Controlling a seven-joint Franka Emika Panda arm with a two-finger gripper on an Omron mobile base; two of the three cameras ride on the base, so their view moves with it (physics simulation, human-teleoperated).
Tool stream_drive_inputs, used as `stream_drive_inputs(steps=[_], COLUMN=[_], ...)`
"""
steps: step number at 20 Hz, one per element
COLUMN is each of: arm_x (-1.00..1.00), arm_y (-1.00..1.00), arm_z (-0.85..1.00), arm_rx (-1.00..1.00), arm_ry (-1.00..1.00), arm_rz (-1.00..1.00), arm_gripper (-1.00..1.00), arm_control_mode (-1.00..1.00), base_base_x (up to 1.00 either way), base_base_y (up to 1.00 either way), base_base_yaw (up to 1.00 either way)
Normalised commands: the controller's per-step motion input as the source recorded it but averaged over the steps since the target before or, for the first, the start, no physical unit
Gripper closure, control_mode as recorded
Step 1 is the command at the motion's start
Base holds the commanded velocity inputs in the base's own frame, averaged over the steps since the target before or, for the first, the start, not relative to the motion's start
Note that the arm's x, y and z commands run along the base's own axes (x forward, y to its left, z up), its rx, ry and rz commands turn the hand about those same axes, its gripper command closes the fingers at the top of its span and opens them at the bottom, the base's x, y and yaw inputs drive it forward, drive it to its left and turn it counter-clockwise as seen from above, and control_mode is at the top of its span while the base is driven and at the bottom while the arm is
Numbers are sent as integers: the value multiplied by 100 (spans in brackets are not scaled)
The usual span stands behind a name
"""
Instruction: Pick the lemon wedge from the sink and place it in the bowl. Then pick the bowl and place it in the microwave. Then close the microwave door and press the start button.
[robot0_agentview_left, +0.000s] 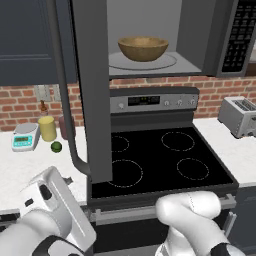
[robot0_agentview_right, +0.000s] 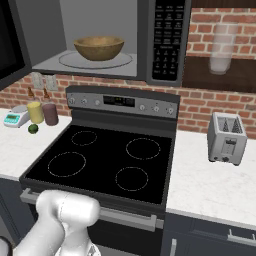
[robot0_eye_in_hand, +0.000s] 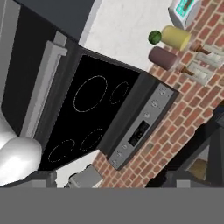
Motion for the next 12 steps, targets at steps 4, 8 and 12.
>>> stream_drive_inputs(steps=[4, 8, 12], arm_x=[67, 41, 25], arm_y=[59, -4, -65], arm_z=[48, 75, 81], arm_rx=[-2, 0, 1], arm_ry=[-13, -13, -11], arm_rz=[-28, -18, -10], arm_gripper=[-100, -100, -100], arm_control_mode=[-100, -100, -100], base_base_x=[0, 0, 0], base_base_y=[0, 0, 0], base_base_yaw=[0, 0, 0])
